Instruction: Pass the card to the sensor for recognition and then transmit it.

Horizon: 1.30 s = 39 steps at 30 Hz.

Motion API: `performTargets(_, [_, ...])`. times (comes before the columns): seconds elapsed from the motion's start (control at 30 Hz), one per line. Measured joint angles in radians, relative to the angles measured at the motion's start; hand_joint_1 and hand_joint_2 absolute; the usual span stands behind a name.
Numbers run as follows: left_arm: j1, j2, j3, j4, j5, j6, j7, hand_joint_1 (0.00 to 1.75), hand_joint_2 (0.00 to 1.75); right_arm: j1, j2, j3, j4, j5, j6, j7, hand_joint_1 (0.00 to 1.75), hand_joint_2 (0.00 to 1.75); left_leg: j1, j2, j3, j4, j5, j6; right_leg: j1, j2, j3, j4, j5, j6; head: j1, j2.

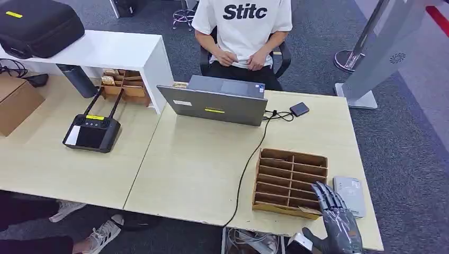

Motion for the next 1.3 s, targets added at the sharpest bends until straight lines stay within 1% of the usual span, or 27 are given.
performTargets(0.6, [0.001, 0.002, 0.000, 0.000, -0.008, 0.000, 0.002, 0.00, 1.75, -0.014, 0.008, -0.002, 0.035, 0.010, -0.006, 0.000, 0.00, 1.75, 0.000, 0.000, 0.000, 0.000, 0.000, 0.000, 0.000, 0.000, 0.000, 0.000, 0.000, 0.000, 0.000, 0.000])
performTargets(0.63, [0.001, 0.002, 0.000, 0.000, -0.008, 0.000, 0.002, 0.00, 1.75, -0.014, 0.008, -0.002, 0.036, 0.011, -0.006, 0.000, 0.09, 1.75, 0.000, 0.000, 0.000, 0.000, 0.000, 0.000, 0.000, 0.000, 0.000, 0.000, 0.000, 0.000, 0.000, 0.000])
performTargets(0.67, [0.001, 0.002, 0.000, 0.000, -0.008, 0.000, 0.002, 0.00, 1.75, -0.014, 0.009, -0.002, 0.037, 0.012, -0.006, 0.000, 0.54, 1.75, 0.000, 0.000, 0.000, 0.000, 0.000, 0.000, 0.000, 0.000, 0.000, 0.000, 0.000, 0.000, 0.000, 0.000])
performTargets(0.73, [0.001, 0.002, 0.000, 0.000, -0.008, 0.000, 0.002, 0.00, 1.75, -0.014, 0.010, -0.003, 0.039, 0.013, -0.005, 0.000, 1.38, 1.75, 0.000, 0.000, 0.000, 0.000, 0.000, 0.000, 0.000, 0.000, 0.000, 0.000, 0.000, 0.000, 0.000, 0.000])
performTargets(0.77, [0.001, 0.002, 0.000, 0.000, -0.008, 0.000, 0.002, 0.00, 1.75, -0.015, 0.010, -0.003, 0.039, 0.013, -0.005, 0.000, 1.52, 1.75, 0.000, 0.000, 0.000, 0.000, 0.000, 0.000, 0.000, 0.000, 0.000, 0.000, 0.000, 0.000, 0.000, 0.000])
performTargets(0.8, [0.001, 0.002, 0.000, 0.000, -0.008, 0.000, 0.002, 0.00, 1.75, -0.015, 0.010, -0.003, 0.039, 0.013, -0.005, 0.000, 1.73, 1.75, 0.000, 0.000, 0.000, 0.000, 0.000, 0.000, 0.000, 0.000, 0.000, 0.000, 0.000, 0.000, 0.000, 0.000])
performTargets(1.3, [0.001, 0.004, 0.000, 0.000, -0.015, 0.000, 0.003, 0.00, 1.75, -0.017, 0.015, -0.019, 0.041, 0.014, -0.002, -0.006, 1.75, 1.75, 0.000, 0.000, 0.000, 0.000, 0.000, 0.000, 0.000, 0.000, 0.000, 0.000, 0.000, 0.000, 0.000, 0.000])
